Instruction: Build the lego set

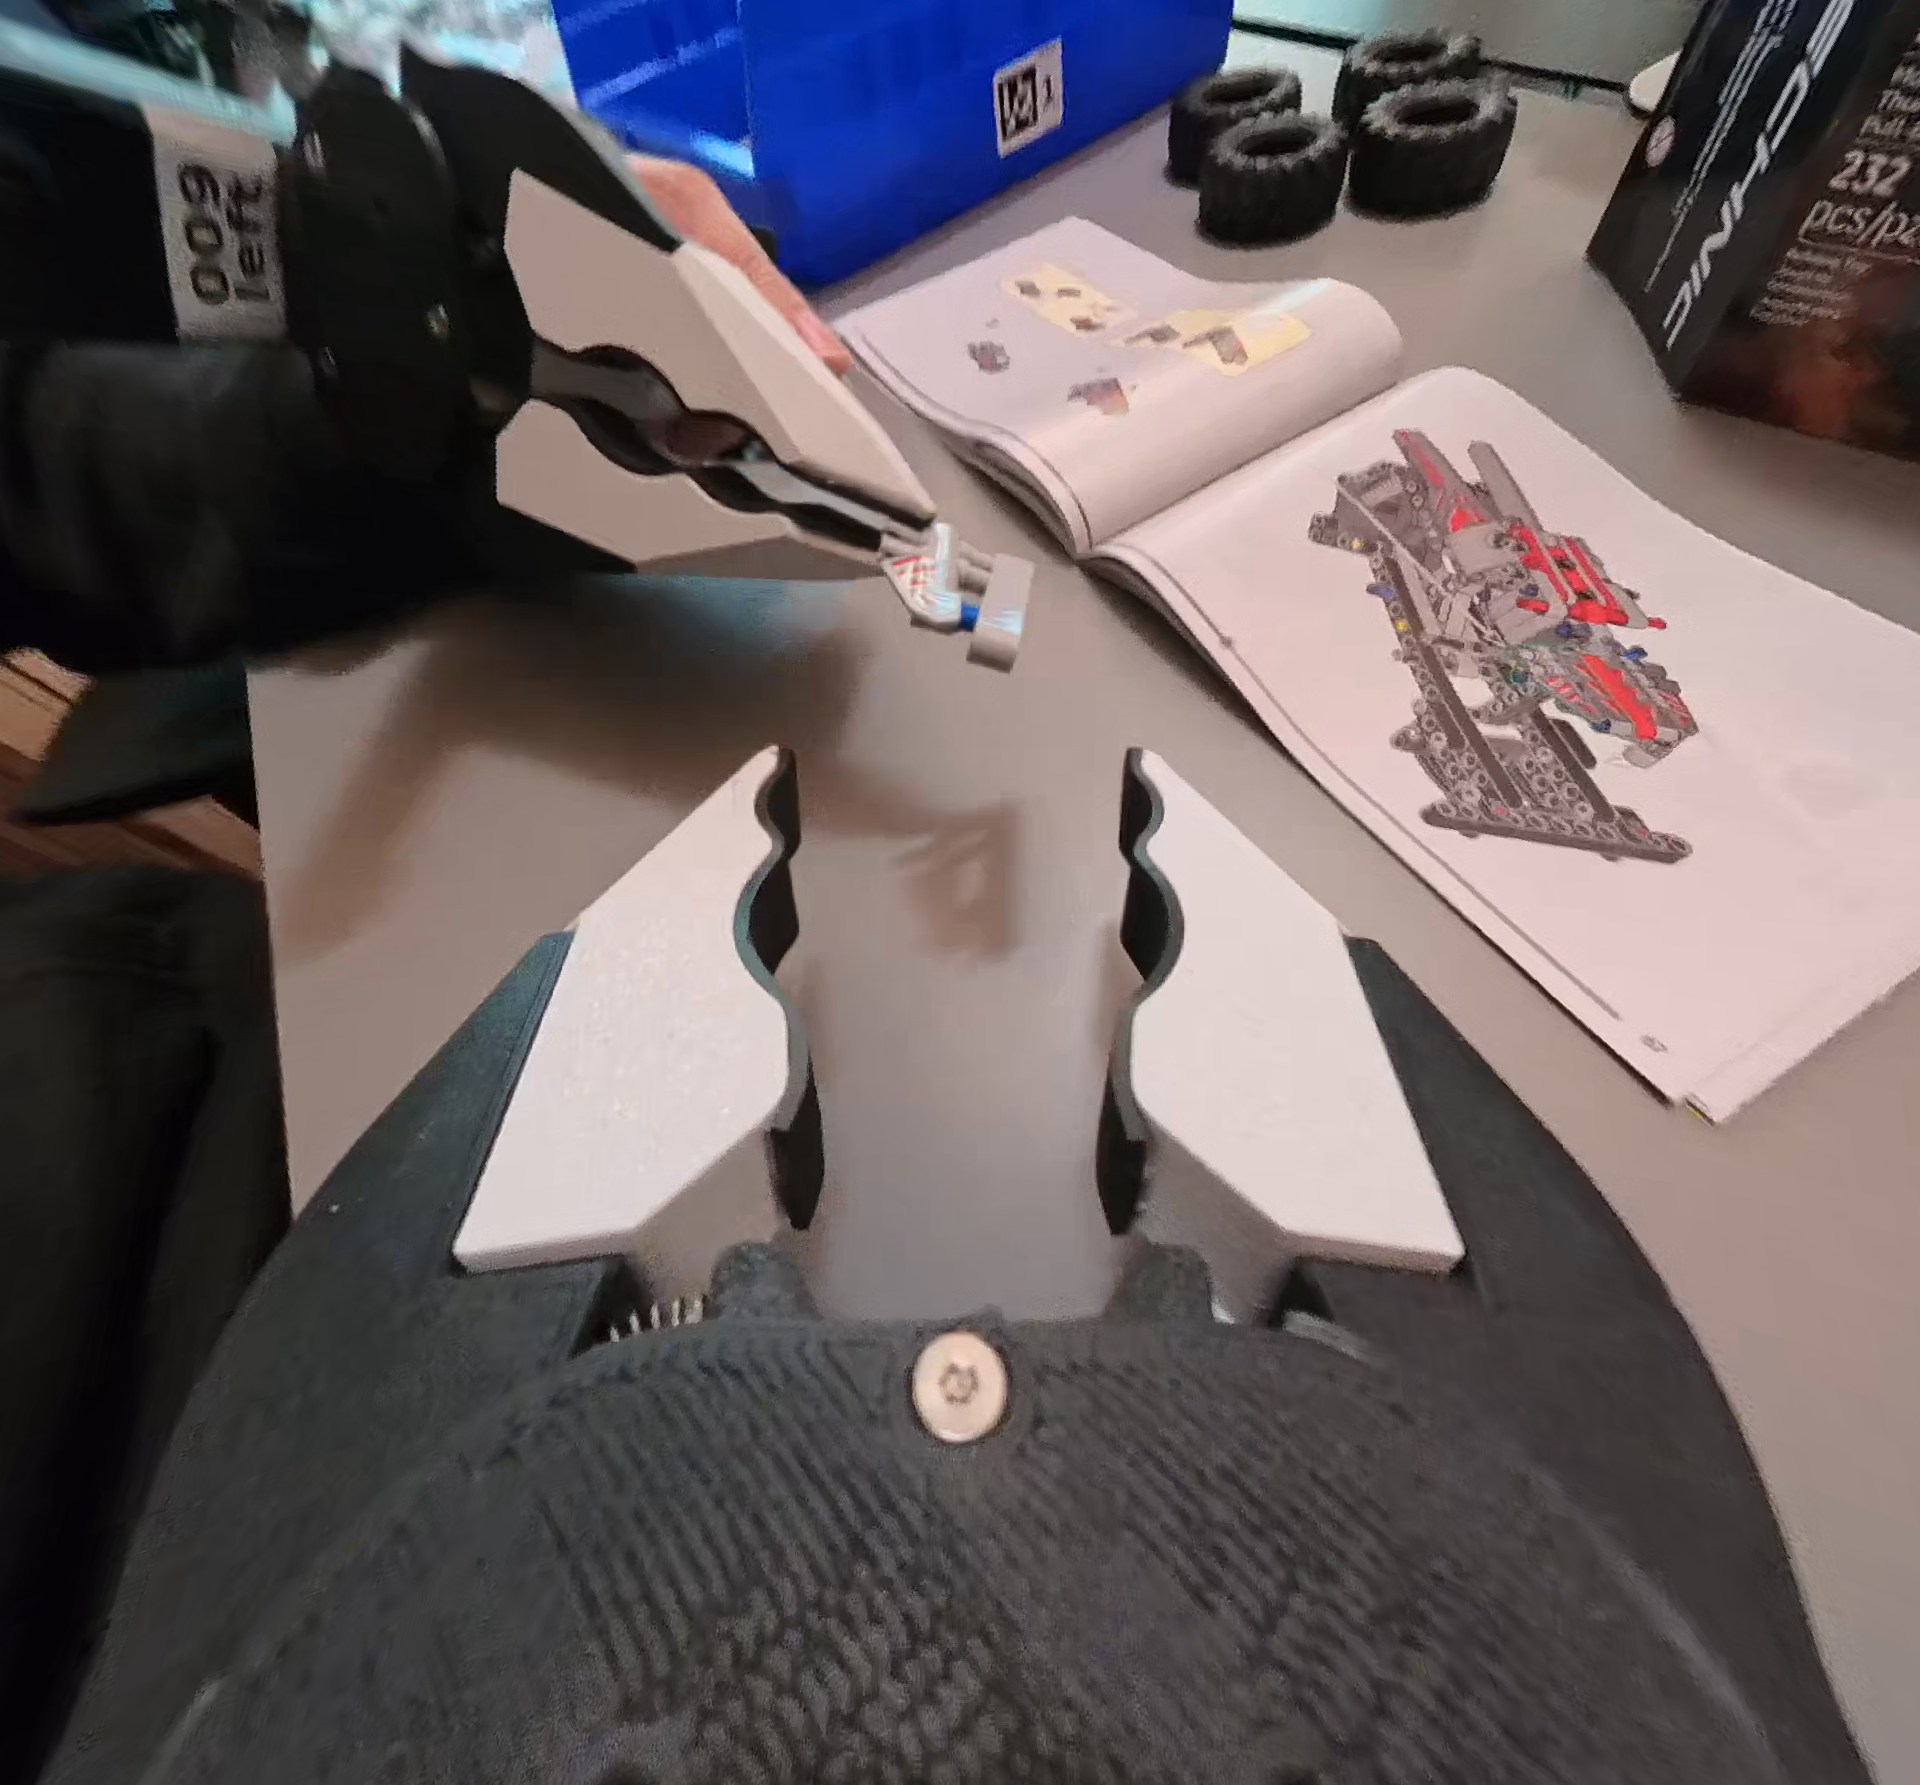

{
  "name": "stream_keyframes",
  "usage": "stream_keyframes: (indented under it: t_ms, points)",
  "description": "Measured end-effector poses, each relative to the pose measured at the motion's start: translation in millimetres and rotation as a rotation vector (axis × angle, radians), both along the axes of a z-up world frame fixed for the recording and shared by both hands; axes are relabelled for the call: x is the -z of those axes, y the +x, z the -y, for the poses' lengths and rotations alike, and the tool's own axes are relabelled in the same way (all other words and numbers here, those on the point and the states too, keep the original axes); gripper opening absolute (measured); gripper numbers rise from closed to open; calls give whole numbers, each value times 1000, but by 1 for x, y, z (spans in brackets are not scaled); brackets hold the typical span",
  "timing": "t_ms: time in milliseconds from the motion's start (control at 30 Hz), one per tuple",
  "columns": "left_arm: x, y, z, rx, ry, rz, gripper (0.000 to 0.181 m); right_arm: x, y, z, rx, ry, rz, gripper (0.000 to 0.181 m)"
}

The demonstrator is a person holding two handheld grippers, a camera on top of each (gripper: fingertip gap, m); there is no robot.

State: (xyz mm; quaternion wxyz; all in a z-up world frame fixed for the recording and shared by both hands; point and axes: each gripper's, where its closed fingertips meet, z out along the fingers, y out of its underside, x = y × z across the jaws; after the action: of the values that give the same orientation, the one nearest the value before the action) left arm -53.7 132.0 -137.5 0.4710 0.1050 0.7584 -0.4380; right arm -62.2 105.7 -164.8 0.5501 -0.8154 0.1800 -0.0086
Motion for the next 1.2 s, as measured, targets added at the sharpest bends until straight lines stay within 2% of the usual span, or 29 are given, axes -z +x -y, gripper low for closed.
stream_keyframes:
  t_ms: [33, 100, 167, 233, 367, 467, 600, 733, 900, 1200]
  points:
    - [-2, -2, 1, 11, 1, 24, 2, -5, -1, -5, -8, 35, -6, 61]
    - [0, -4, 5, 22, 14, 41, 2, -7, -2, -10, -8, 67, -42, 56]
    - [4, -4, 8, 21, 29, 50, 2, -3, -1, -11, 5, 49, -76, 61]
    - [13, -6, 14, 39, 52, 3, 2, -1, 1, -8, 22, 50, -102, 59]
    - [13, 0, 23, 13, 15, -69, 2, -3, 5, 3, 41, 88, -156, 52]
    - [18, -3, 32, 48, 106, 36, 2, -2, -1, 12, 14, 69, -158, 50]
    - [24, -9, 38, 67, 136, 42, 2, 3, 0, 21, 39, 18, -122, 45]
    - [24, -16, 37, 61, 133, 56, 2, 11, -3, 16, 27, -26, -120, 41]
    - [25, -15, 32, 25, 214, 191, 2, 3, -6, 4, 10, 39, -145, 36]
    - [26, -13, 28, -4, 240, 219, 2, 8, -4, 1, 37, -12, -94, 29]
